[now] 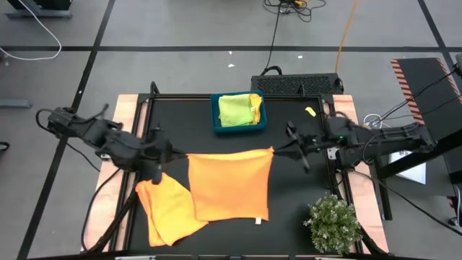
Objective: Fold microfiber towels
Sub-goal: Fold the right orange microfiber towel
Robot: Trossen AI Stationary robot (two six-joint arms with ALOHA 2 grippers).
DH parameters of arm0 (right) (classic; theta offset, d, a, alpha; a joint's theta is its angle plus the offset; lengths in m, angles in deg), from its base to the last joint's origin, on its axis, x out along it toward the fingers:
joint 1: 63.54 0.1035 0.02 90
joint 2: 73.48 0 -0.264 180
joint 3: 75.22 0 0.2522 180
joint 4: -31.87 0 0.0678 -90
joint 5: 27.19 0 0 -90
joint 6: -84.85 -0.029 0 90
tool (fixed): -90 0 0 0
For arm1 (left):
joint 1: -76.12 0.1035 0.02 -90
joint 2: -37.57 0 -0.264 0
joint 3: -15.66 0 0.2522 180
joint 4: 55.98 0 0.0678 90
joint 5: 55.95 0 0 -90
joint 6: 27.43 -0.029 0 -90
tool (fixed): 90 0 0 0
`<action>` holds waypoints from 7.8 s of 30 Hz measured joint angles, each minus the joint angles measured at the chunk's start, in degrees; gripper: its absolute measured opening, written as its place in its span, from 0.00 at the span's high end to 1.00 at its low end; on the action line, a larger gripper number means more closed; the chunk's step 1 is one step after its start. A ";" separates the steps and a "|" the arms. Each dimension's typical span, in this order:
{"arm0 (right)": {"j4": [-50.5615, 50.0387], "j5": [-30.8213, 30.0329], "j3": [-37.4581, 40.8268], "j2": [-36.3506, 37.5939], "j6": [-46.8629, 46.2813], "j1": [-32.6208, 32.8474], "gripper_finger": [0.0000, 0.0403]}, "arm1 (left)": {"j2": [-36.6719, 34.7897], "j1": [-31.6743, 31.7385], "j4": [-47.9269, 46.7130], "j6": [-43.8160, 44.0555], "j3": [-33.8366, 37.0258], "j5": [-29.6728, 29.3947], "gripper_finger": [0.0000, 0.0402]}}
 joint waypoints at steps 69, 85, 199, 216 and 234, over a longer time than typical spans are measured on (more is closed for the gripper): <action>15.21 1.79 36.06 -1.70 12.56 -3.56 1.00 | 15.81 15.33 47.83 -18.75 40.77 27.28 0.99; 15.87 0.06 36.06 -4.27 8.14 2.62 0.99 | 16.51 12.15 47.98 -14.06 40.73 25.77 0.96; 37.81 3.41 28.61 -30.71 14.26 -10.27 1.00 | 58.19 30.88 64.20 -9.19 5.10 40.89 0.40; 39.60 3.50 28.61 -30.66 13.02 -9.18 1.00 | 58.15 30.12 65.10 -11.93 5.10 43.92 0.53; 43.83 5.05 28.61 -30.69 11.41 -9.20 1.00 | 58.15 30.18 64.79 -13.85 5.10 45.72 0.97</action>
